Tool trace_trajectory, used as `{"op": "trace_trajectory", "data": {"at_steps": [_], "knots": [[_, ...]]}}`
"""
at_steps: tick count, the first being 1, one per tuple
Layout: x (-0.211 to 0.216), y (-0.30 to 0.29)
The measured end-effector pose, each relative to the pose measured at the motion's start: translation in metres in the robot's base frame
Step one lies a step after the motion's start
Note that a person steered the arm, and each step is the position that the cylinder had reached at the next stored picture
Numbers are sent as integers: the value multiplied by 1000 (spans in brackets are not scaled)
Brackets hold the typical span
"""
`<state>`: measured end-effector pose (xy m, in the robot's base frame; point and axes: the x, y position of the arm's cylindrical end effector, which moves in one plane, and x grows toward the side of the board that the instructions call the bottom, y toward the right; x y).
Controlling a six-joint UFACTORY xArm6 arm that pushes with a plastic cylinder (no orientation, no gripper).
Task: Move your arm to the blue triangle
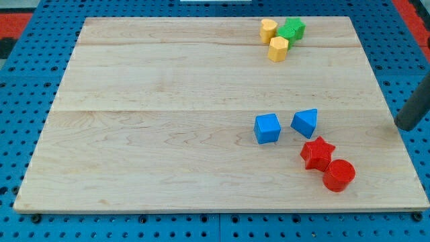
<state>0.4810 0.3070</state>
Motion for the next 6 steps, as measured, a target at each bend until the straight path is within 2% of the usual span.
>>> {"op": "trace_trajectory", "data": {"at_steps": [4,6], "knots": [[5,-7],[19,-57]]}}
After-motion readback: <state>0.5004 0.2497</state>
